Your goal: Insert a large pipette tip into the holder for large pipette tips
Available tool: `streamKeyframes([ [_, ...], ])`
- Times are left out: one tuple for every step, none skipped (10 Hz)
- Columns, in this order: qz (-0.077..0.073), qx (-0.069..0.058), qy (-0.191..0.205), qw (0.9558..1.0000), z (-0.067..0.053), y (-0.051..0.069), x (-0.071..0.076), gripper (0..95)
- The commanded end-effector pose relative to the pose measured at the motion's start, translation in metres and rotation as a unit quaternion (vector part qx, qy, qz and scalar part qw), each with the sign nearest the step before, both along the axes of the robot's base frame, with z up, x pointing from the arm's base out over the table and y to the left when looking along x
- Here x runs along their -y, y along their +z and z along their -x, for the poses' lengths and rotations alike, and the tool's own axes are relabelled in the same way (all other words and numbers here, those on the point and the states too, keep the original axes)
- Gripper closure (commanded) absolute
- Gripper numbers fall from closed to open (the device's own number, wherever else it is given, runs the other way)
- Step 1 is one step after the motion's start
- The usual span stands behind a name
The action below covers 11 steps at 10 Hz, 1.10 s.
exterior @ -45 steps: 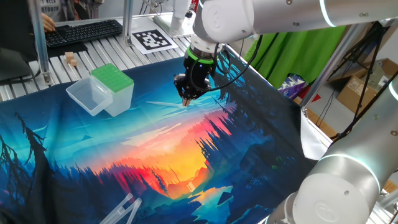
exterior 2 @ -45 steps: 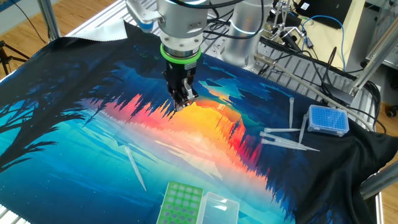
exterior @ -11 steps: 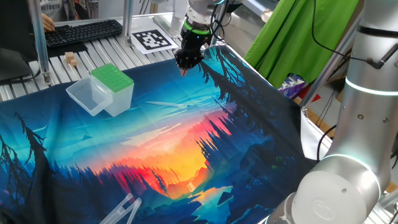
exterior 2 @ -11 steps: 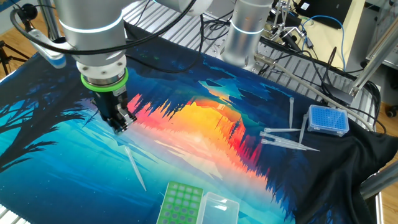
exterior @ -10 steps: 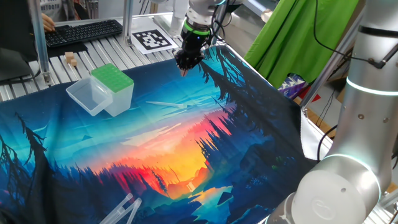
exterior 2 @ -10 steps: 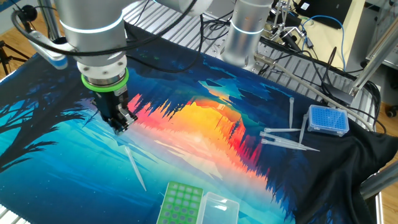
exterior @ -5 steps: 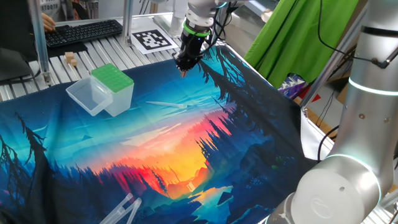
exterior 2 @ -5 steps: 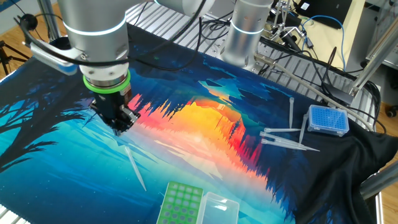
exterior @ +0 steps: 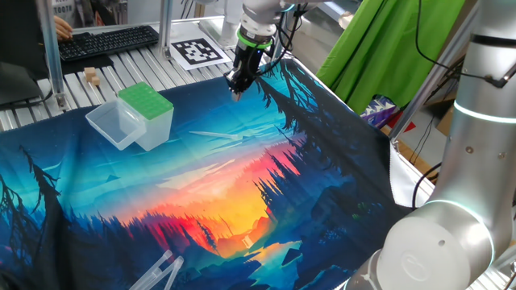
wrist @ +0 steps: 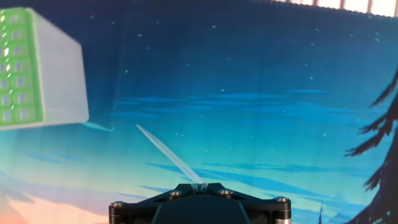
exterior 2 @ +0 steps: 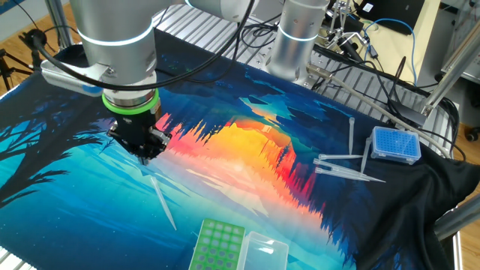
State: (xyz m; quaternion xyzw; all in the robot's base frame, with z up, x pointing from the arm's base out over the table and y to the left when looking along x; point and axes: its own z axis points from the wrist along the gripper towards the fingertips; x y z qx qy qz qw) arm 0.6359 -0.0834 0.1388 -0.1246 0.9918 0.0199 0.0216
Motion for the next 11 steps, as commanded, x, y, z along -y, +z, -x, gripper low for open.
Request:
streamKeyframes([
  [0.002,0.005,-0.013,0.9999,0.0017,-0.0005,0.0002,95.0],
  [0.003,0.009,-0.009,0.9999,0.0017,-0.0005,0.0002,95.0],
  [0.003,0.009,-0.007,0.9999,0.0017,-0.0006,0.0003,95.0],
  [0.004,0.008,-0.005,0.9999,0.0017,-0.0006,0.0003,95.0],
  [0.003,0.008,-0.029,0.9996,0.0017,-0.0006,0.0003,95.0],
  [-0.002,0.005,-0.099,0.9951,0.0018,-0.0007,0.0007,95.0],
  [-0.006,0.003,-0.155,0.9879,0.0018,-0.0007,0.0008,95.0],
  [-0.008,0.003,-0.219,0.9756,0.0019,-0.0008,0.0013,95.0],
  [-0.013,0.005,-0.285,0.9585,0.0021,-0.001,0.002,95.0],
  [-0.017,0.004,-0.334,0.9424,0.0023,-0.0011,0.0026,95.0],
  [-0.02,0.001,-0.391,0.9201,0.0025,-0.0014,0.0031,95.0],
])
